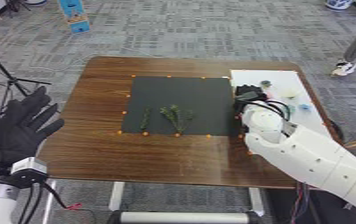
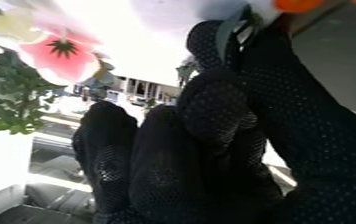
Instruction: Arrange flowers
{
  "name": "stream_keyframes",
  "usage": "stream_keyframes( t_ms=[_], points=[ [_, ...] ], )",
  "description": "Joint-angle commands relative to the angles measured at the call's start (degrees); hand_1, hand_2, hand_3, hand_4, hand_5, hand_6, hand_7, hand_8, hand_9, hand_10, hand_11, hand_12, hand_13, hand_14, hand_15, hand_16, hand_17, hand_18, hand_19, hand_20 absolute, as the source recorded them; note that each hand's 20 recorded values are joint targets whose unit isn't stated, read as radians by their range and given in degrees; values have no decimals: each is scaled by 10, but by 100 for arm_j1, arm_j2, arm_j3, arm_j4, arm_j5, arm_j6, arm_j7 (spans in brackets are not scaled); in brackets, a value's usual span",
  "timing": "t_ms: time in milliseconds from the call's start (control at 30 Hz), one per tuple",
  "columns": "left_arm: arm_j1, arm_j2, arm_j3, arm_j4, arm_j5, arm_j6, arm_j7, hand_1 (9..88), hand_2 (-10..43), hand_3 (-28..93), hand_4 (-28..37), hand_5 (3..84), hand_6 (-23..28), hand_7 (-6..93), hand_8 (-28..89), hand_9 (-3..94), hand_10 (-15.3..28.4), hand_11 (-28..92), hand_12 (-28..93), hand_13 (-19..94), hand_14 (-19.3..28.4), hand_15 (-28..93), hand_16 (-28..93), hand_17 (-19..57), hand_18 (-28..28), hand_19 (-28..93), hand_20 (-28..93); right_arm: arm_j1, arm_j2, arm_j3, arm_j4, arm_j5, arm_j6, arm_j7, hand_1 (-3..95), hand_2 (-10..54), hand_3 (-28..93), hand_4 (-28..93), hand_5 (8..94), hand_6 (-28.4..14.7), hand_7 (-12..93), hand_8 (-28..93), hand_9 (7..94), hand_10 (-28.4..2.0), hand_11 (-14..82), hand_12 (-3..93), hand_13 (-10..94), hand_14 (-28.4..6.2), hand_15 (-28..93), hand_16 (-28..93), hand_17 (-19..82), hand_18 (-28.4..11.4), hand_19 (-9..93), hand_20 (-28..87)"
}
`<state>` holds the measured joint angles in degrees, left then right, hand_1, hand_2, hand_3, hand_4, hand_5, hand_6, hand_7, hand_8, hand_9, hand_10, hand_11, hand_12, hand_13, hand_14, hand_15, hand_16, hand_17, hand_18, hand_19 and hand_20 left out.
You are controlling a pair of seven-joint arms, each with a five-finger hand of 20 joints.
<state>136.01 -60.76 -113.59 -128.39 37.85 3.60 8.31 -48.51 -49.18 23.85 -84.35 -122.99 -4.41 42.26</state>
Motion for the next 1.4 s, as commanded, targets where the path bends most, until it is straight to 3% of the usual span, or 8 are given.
stream_keyframes(
  t_ms=[33, 433, 1400],
  points=[
    [63, -53, -18, -39, -32, 14, -5, 267, -31, 539, -283, 257, 25, 144, -78, 184, 92, 94, 189, 152, 126, 93, 72, -135, 254, 395, 54, -736, 76, 188, -533, 250, -139, -367, 458, -95, 775, -193, 755, 16, 466, 205, 881, -73, 562, 355, 861, -19, 815, 392, 598, -185, 932, 740],
    [40, -46, -10, -19, -37, 4, -39, 263, -29, 548, -283, 257, 25, 145, -78, 185, 92, 94, 188, 153, 126, 93, 72, -135, 255, 396, 54, -1175, 124, 585, -1266, 352, -26, -626, 437, -95, 787, -139, 743, 13, 499, 238, 882, -72, 587, 359, 869, -18, 822, 399, 611, -189, 932, 749],
    [-1, -18, 9, 0, -42, 4, -59, 259, -29, 553, -283, 257, 25, 144, -78, 184, 91, 94, 188, 152, 125, 93, 71, -134, 254, 396, 53, -1443, -278, 670, -1500, 251, 28, -753, 432, -95, 789, -137, 754, 14, 487, 244, 882, -70, 589, 361, 872, -18, 823, 401, 614, -189, 932, 752]
  ],
)
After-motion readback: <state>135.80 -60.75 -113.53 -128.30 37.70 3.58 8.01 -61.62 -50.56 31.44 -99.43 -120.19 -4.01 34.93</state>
